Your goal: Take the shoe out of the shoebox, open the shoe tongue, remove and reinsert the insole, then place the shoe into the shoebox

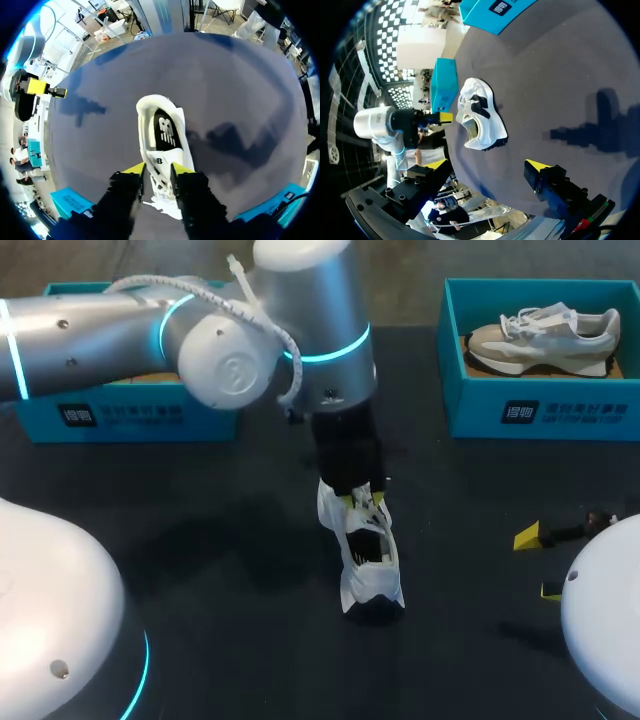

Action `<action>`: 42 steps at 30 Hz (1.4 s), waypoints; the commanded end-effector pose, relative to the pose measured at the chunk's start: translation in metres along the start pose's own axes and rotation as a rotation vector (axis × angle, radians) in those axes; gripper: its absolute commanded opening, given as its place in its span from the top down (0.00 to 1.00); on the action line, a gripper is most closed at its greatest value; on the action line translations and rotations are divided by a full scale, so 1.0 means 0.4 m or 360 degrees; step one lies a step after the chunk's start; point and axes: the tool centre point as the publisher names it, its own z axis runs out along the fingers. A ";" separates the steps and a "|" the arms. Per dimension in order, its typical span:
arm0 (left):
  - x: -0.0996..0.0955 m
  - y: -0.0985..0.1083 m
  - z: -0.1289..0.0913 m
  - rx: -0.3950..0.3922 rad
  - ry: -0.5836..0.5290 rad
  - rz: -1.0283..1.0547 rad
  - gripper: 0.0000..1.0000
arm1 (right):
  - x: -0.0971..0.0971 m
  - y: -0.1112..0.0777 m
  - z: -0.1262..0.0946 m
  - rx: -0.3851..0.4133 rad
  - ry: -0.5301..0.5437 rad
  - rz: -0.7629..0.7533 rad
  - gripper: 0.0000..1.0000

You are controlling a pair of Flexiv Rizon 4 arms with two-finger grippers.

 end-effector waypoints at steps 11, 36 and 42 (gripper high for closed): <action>0.001 -0.045 -0.107 0.0081 0.0212 -0.0206 0.00 | 0.002 -0.007 -0.003 -0.0006 -0.0005 0.0000 0.00; 0.006 -0.102 -0.077 -0.0092 0.0361 -0.0842 0.00 | 0.002 -0.007 -0.003 -0.0006 -0.0005 0.0000 0.00; 0.020 -0.108 -0.075 -0.0194 0.0287 -0.1453 0.00 | 0.002 -0.007 -0.003 -0.0006 -0.0005 0.0000 0.00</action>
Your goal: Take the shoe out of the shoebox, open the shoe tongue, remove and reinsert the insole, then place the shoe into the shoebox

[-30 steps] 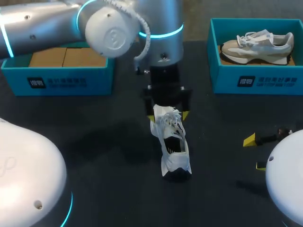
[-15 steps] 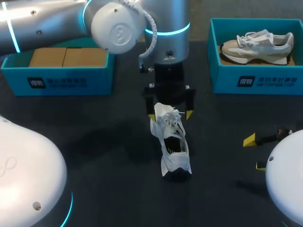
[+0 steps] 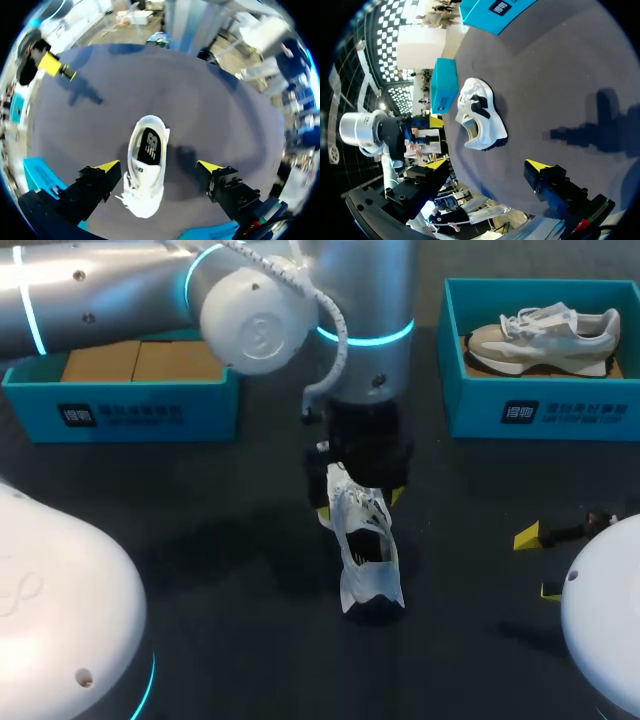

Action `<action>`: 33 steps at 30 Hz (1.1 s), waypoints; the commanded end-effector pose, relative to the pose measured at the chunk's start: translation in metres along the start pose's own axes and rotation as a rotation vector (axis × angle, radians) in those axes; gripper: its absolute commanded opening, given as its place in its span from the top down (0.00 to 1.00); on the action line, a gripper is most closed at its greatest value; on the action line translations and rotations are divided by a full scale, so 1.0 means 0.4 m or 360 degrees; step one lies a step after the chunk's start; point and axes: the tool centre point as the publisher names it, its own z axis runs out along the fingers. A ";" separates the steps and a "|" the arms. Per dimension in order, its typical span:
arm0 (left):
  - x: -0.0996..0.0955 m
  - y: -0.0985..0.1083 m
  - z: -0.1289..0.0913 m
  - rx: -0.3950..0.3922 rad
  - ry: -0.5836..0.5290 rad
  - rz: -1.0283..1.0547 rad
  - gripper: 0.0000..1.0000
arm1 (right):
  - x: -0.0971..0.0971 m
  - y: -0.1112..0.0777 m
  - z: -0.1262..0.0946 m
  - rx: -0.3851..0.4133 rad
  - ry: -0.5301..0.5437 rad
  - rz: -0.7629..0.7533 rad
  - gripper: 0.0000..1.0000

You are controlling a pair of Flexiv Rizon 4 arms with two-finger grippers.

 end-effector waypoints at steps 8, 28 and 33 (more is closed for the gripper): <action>0.018 -0.012 0.009 -0.0234 -0.0232 -0.1154 0.00 | 0.002 -0.007 -0.003 -0.0006 -0.0005 0.0000 0.00; 0.014 -0.076 0.051 -0.0155 -0.0171 -0.1377 0.00 | 0.002 -0.007 -0.003 -0.0006 -0.0005 0.0000 0.00; 0.019 -0.108 0.075 -0.0021 -0.0217 -0.1494 0.00 | 0.002 -0.007 -0.003 -0.0006 -0.0005 0.0000 0.00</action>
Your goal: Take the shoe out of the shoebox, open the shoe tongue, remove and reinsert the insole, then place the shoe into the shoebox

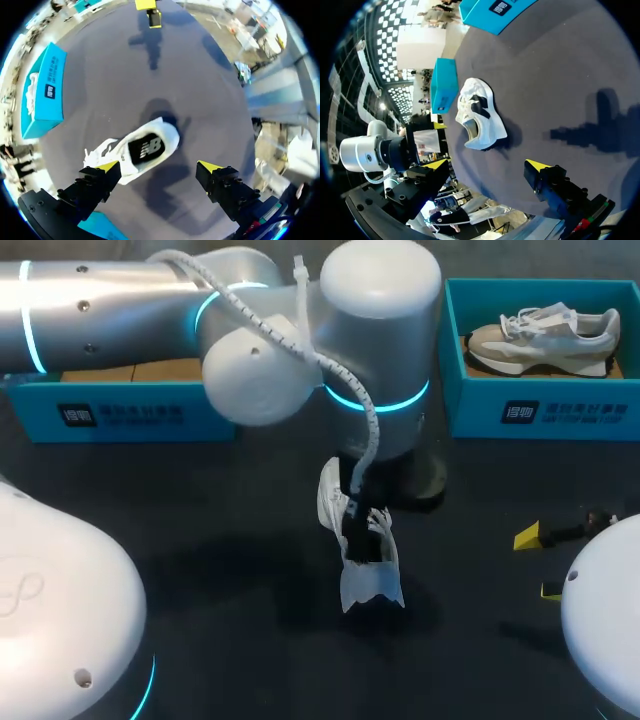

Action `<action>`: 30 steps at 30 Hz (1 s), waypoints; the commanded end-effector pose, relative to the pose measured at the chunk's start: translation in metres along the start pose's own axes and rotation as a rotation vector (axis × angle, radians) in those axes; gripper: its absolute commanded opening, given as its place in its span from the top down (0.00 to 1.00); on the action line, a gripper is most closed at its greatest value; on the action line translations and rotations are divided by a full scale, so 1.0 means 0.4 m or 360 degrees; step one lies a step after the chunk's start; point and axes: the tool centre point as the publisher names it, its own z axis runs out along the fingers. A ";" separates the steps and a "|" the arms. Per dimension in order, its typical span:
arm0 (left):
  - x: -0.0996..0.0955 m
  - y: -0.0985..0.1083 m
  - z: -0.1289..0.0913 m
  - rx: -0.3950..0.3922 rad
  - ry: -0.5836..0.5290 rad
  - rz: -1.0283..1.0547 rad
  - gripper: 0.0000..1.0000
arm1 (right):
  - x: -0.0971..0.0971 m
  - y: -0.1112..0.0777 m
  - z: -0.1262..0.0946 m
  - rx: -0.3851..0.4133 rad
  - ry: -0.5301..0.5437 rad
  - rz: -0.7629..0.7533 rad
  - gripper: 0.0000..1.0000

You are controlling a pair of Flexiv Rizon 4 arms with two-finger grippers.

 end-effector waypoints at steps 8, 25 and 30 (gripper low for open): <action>0.047 -0.018 0.080 0.0067 -0.0017 -0.0134 0.00 | 0.002 -0.007 -0.003 -0.0006 -0.0005 0.0000 0.00; 0.016 -0.020 0.203 0.0031 0.0077 -0.0239 0.00 | 0.002 -0.007 -0.003 -0.0006 -0.0005 0.0000 0.00; 0.032 -0.022 0.209 0.0041 0.0092 -0.0242 0.00 | 0.002 -0.007 -0.003 -0.0006 -0.0005 0.0000 0.00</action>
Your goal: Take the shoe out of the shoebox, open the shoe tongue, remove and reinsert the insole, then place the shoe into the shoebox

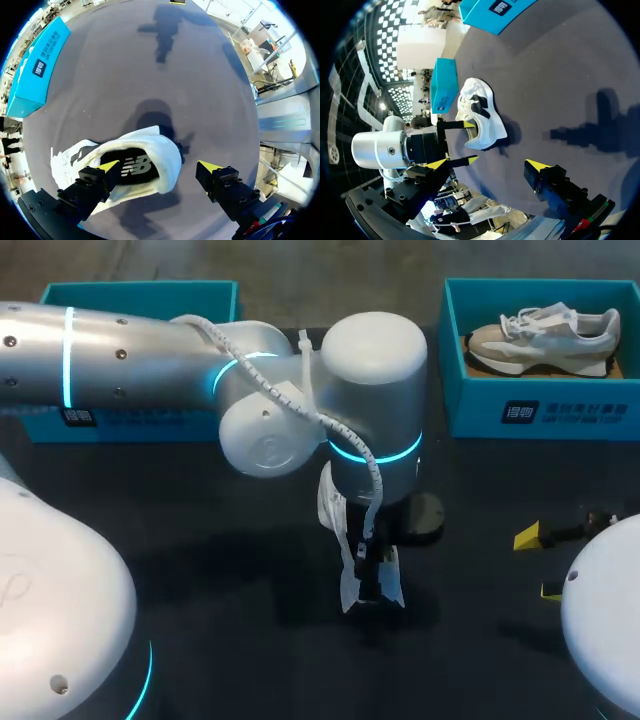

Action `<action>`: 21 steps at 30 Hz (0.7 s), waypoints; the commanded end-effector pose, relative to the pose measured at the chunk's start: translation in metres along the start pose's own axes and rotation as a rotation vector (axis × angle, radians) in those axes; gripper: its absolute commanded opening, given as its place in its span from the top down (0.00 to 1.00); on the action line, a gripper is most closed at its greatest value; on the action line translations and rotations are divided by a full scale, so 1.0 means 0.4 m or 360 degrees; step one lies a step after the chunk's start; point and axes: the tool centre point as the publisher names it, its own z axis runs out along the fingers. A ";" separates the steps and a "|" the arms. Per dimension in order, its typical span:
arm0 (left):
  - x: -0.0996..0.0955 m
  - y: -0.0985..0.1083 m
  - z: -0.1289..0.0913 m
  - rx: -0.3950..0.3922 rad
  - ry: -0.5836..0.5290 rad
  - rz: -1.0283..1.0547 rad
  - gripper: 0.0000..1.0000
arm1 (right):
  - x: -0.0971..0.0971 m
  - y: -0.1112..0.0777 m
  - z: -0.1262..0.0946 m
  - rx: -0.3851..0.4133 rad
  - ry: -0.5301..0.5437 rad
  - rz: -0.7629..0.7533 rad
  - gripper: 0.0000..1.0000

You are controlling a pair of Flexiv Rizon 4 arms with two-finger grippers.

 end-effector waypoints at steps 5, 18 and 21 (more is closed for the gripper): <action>0.024 0.000 0.036 0.0001 0.0012 -0.0040 0.00 | 0.002 -0.006 -0.003 -0.0006 -0.0005 0.0001 0.00; 0.031 -0.003 0.107 -0.0035 -0.0004 -0.0119 0.00 | 0.002 -0.006 -0.003 -0.0006 -0.0005 0.0001 0.00; 0.027 -0.007 0.112 -0.0043 -0.0023 -0.0140 0.00 | 0.002 -0.006 -0.003 -0.0006 -0.0005 0.0001 0.00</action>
